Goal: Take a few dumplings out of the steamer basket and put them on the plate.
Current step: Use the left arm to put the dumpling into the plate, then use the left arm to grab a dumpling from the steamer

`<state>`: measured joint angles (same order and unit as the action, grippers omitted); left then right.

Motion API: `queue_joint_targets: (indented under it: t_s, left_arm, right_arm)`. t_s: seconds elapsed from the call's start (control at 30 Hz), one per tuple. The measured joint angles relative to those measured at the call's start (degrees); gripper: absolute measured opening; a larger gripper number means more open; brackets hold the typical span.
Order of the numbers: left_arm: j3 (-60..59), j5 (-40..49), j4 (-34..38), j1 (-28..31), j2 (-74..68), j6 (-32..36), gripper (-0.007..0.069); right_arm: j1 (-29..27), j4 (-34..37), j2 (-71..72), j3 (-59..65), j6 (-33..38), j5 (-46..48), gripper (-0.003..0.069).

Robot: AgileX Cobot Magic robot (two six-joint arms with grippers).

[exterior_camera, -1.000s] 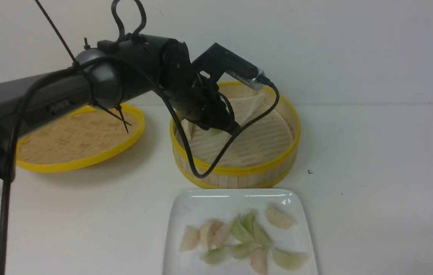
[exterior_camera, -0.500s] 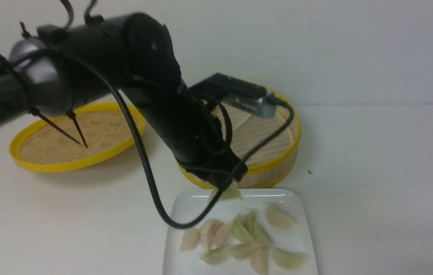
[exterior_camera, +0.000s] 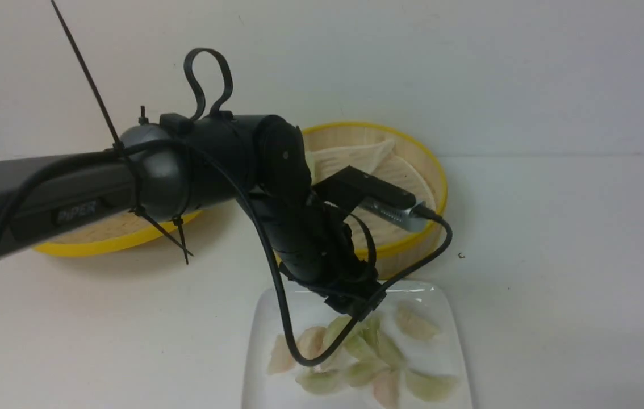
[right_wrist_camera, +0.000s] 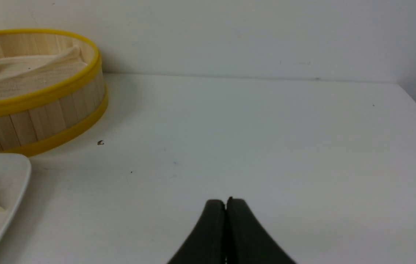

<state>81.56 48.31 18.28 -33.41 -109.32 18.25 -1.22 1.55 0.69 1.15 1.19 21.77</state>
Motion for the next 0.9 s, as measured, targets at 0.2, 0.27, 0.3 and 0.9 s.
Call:
queue_joint_targets:
  t_s: [0.2, 0.27, 0.3, 0.9]
  left_arm:
    - [11.1, -0.7, -10.2, 3.7, -0.9, -15.7, 0.0464]
    - [15.2, -0.8, -12.7, 5.9, -2.5, -19.0, 0.0443]
    - [16.9, -0.8, -13.5, 6.8, -3.5, -19.8, 0.0436]
    - [32.4, -3.6, -31.7, 9.6, -23.7, -24.0, 0.0424]
  right_arm:
    - [0.0, 0.0, 0.0, 0.0, 0.0, 0.0, -0.0013]
    - [0.0, 0.0, 0.0, 0.0, 0.0, 0.0, -0.0013]
    - [0.0, 0.0, 0.0, 0.0, 0.0, 0.0, -0.0013]
    - [0.0, 0.0, 0.0, 0.0, 0.0, 0.0, -0.0013]
